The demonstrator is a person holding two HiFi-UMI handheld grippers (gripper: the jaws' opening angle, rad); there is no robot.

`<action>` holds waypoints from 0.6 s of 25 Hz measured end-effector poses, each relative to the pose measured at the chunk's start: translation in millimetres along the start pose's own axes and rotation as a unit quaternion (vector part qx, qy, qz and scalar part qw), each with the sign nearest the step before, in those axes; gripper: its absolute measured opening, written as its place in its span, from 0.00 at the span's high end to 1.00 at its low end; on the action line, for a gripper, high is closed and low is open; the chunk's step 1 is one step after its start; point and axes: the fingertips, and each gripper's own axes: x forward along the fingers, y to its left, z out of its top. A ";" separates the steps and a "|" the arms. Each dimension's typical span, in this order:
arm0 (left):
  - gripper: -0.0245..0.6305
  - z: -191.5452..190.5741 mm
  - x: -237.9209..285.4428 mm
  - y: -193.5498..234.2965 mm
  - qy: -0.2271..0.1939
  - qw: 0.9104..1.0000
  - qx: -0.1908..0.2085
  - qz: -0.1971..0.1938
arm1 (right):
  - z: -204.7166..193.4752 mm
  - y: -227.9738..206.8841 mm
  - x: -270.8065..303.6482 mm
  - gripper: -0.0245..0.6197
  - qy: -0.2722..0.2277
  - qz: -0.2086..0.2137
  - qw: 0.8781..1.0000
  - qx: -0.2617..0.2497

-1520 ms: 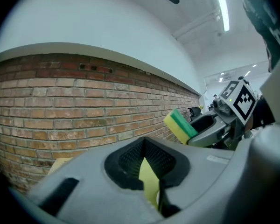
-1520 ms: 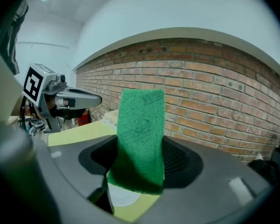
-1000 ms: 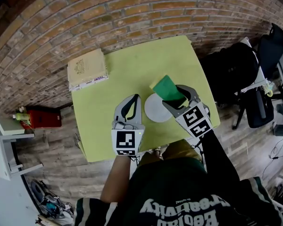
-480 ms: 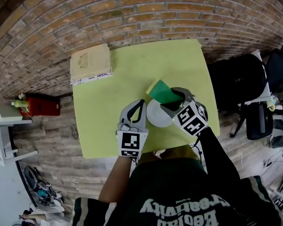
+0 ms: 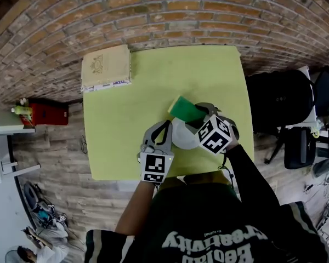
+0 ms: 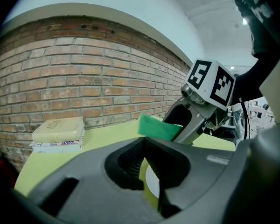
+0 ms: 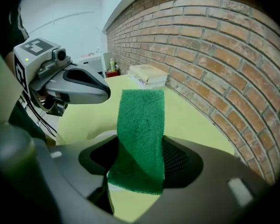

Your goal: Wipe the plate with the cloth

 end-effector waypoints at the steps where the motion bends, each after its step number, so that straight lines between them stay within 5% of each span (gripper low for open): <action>1: 0.95 -4.1 1.4 -0.7 0.004 1.000 -0.003 0.000 | -2.0 1.5 3.3 0.50 0.007 0.005 1.000 -0.002; 15: 0.95 -68.1 13.5 -8.8 0.061 0.998 -0.032 0.003 | -35.7 36.7 39.7 0.50 0.111 0.119 0.985 0.059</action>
